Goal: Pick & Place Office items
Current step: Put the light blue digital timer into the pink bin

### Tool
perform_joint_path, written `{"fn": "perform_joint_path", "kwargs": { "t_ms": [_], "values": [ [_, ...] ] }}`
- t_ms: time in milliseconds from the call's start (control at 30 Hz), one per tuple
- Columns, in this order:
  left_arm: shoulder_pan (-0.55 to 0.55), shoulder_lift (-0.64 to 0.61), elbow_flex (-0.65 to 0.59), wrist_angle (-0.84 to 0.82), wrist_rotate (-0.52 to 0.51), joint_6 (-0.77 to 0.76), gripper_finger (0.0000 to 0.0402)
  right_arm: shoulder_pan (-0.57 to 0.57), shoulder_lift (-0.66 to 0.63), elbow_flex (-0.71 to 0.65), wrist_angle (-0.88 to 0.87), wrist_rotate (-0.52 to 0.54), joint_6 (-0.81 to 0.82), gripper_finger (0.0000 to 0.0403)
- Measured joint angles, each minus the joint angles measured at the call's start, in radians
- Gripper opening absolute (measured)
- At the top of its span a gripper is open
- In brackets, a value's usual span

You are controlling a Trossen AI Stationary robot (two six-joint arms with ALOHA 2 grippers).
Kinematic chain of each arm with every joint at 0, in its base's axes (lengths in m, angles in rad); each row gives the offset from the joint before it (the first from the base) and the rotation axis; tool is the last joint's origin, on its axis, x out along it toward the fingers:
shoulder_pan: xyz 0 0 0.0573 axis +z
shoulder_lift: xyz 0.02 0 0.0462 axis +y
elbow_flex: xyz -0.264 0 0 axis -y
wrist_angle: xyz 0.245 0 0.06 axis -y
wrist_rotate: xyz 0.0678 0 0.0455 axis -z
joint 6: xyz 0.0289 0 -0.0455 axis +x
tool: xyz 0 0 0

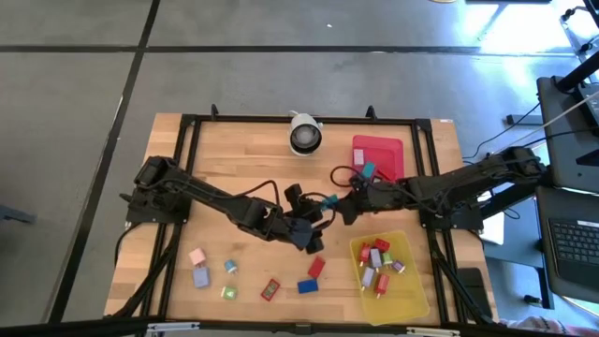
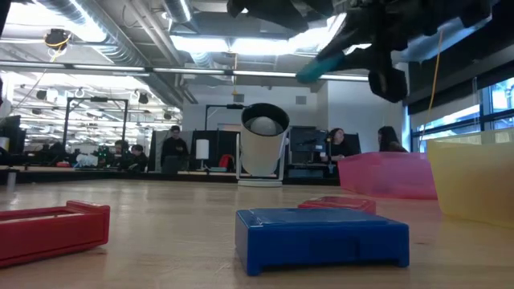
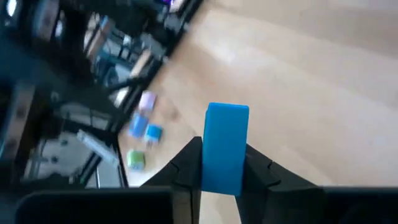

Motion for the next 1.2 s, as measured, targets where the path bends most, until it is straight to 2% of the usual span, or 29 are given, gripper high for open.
{"fn": "perform_joint_path", "kwargs": {
  "t_ms": [100, 233, 500, 600, 733, 1000, 1200],
  "values": [
    [0.003, 0.0, 0.0, -0.002, -0.023, -0.011, 0.0241, -0.029, -0.016, 0.0, -0.051, -0.048, -0.022, 0.0071],
    [0.003, 0.0, 0.0, -0.014, -0.034, -0.023, 0.024, -0.077, -0.045, 0.001, -0.186, -0.052, -0.039, 0.0064],
    [0.003, 0.0, 0.0, -0.049, -0.02, -0.085, 0.024, -0.189, -0.134, 0.001, -0.594, -0.015, -0.041, 0.0073],
    [0.002, 0.0, 0.0, -0.067, -0.019, -0.111, 0.024, -0.226, -0.172, 0.001, -0.737, 0.037, -0.04, 0.0069],
    [0.002, 0.0, 0.0, -0.08, -0.018, -0.113, 0.024, -0.271, -0.18, 0.001, -0.873, 0.067, -0.032, 0.0064],
    [0.003, 0.0, 0.0, -0.08, -0.018, -0.113, 0.0239, -0.294, -0.127, 0.001, -0.902, 0.063, -0.008, 0.0072],
    [0.003, 0.0, 0.0, -0.08, 0.038, -0.113, 0.0239, -0.294, -0.073, 0.002, -0.899, 0.082, 0.028, 0.007]
  ]
}}
